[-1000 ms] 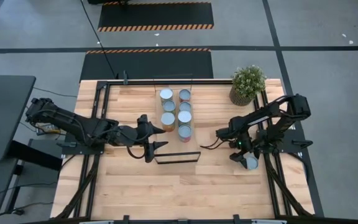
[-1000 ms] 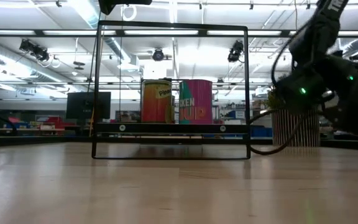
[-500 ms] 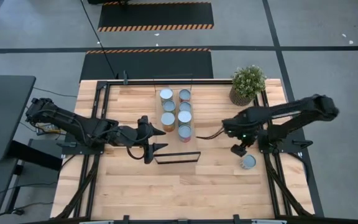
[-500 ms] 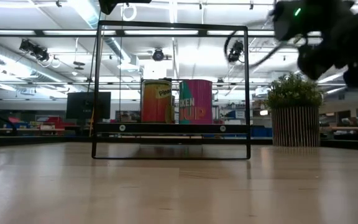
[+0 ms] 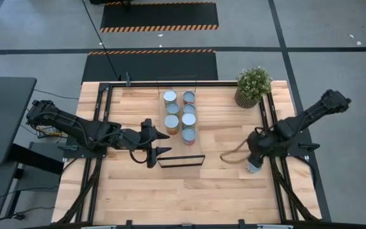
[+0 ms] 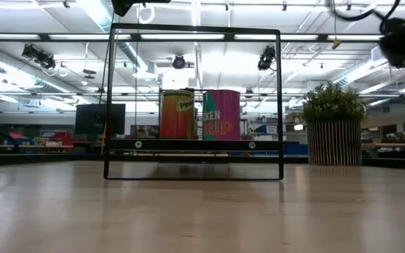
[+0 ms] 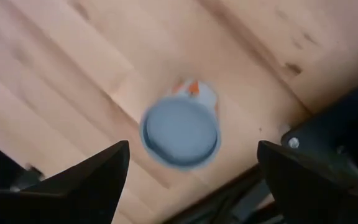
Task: Pick and place cans onto a shelf
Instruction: Put the white can on the shelf
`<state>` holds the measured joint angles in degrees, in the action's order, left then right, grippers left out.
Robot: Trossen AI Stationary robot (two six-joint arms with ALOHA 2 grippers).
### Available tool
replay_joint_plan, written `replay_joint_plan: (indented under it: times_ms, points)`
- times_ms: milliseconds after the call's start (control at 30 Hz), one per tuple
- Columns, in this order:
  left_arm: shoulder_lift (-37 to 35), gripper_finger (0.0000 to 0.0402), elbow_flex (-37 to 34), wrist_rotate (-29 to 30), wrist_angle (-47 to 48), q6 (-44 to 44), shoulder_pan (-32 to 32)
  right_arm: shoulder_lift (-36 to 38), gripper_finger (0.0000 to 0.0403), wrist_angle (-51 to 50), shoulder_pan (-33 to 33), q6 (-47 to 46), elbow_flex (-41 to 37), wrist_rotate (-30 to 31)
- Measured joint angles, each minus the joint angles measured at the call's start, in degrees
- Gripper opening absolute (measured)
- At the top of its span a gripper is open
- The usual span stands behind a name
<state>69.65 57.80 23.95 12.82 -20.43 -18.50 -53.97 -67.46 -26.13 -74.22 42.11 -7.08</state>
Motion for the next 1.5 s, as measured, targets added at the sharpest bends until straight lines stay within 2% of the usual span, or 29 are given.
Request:
replay_joint_plan:
  times_ms: [233, 433, 633, 833, 1133, 1500]
  points:
    - [0.0, 0.0233, 0.0, -2.1, 0.2, 0.0, -0.1, -6.9, 0.0359, 0.2, -15.5, -1.1, 0.0, -0.4]
    - [0.0, 0.0233, 0.0, -2.2, 0.8, 0.0, -0.1, -13.6, 0.0359, 3.0, -22.1, 0.5, 0.0, 1.4]
    - [0.0, 0.0233, 0.0, -2.2, 0.8, 0.1, 0.4, -18.8, 0.0359, 7.8, -22.3, 4.3, -0.1, 2.0]
    - [0.0, 0.0233, 0.0, -2.2, 0.8, -3.2, 1.1, -21.0, 0.0359, 14.2, -19.9, 1.9, -3.3, -0.3]
    - [-0.7, 0.0233, 0.0, -2.2, 0.9, -4.4, 0.1, -23.7, 0.0356, 19.0, -16.0, 4.4, -3.7, 3.7]
    - [-0.7, 0.0233, 0.0, -2.2, 1.2, -2.9, 0.4, -27.1, 0.0301, 24.6, -12.5, 8.4, -3.7, 4.1]
